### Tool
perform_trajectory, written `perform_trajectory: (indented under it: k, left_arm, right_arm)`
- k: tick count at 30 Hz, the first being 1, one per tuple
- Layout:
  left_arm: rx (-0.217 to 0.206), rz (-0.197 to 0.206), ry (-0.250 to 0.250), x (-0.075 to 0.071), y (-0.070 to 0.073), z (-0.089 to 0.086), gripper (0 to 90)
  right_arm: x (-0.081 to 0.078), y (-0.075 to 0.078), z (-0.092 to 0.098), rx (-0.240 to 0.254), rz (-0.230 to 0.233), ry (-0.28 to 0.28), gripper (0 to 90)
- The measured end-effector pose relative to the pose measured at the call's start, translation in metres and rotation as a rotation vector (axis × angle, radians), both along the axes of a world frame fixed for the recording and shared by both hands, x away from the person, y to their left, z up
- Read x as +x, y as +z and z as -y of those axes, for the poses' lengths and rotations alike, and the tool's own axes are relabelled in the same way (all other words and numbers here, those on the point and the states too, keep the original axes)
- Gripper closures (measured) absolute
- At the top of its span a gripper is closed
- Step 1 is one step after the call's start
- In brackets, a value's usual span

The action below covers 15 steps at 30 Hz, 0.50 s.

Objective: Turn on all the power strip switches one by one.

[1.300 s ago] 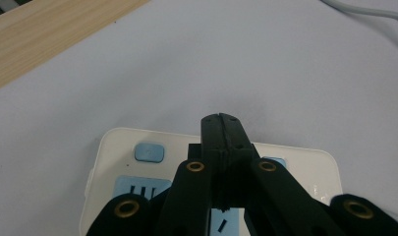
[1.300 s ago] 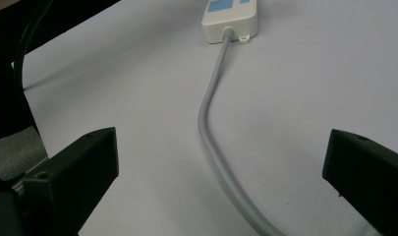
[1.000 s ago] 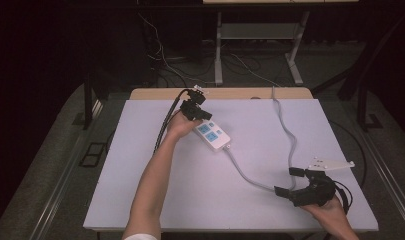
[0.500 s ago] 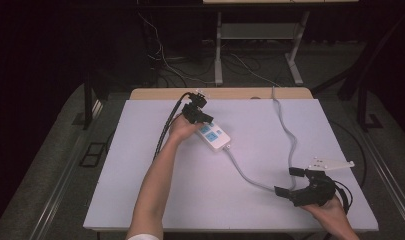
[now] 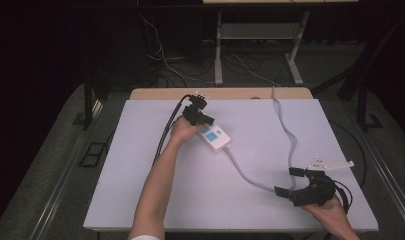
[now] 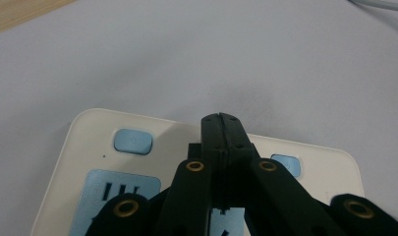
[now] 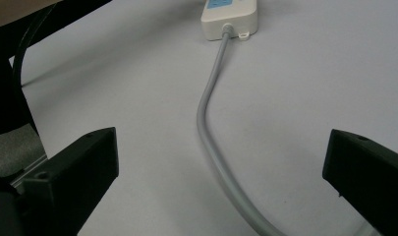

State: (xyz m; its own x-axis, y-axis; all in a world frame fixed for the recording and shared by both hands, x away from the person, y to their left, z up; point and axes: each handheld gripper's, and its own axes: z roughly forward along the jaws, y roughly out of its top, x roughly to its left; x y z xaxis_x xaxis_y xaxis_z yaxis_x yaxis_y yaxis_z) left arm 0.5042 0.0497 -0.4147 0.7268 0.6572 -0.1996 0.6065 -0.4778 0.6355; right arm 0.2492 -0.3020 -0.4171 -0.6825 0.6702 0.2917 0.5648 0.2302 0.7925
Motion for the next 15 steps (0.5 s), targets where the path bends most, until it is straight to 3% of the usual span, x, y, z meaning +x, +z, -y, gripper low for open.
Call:
perform_trajectory:
  k: [6, 11, 15]
  left_arm:
    - [-0.006, 0.002, 0.001, -0.0004, -0.0014, -0.0001, 89.8]
    - [0.019, 0.006, 0.002, -0.0012, -0.0009, 0.0022, 89.9]
    - [-0.033, -0.023, 0.021, 0.0006, -0.0045, -0.0027, 90.0]
  right_arm:
    - [-0.0003, 0.0004, 0.0009, 0.002, 0.001, -0.002, 0.3]
    - [-0.0002, 0.0005, 0.0006, 0.001, 0.002, -0.003, 0.3]
    - [-0.0008, 0.0008, 0.0, -0.002, 0.002, -0.001, 0.4]
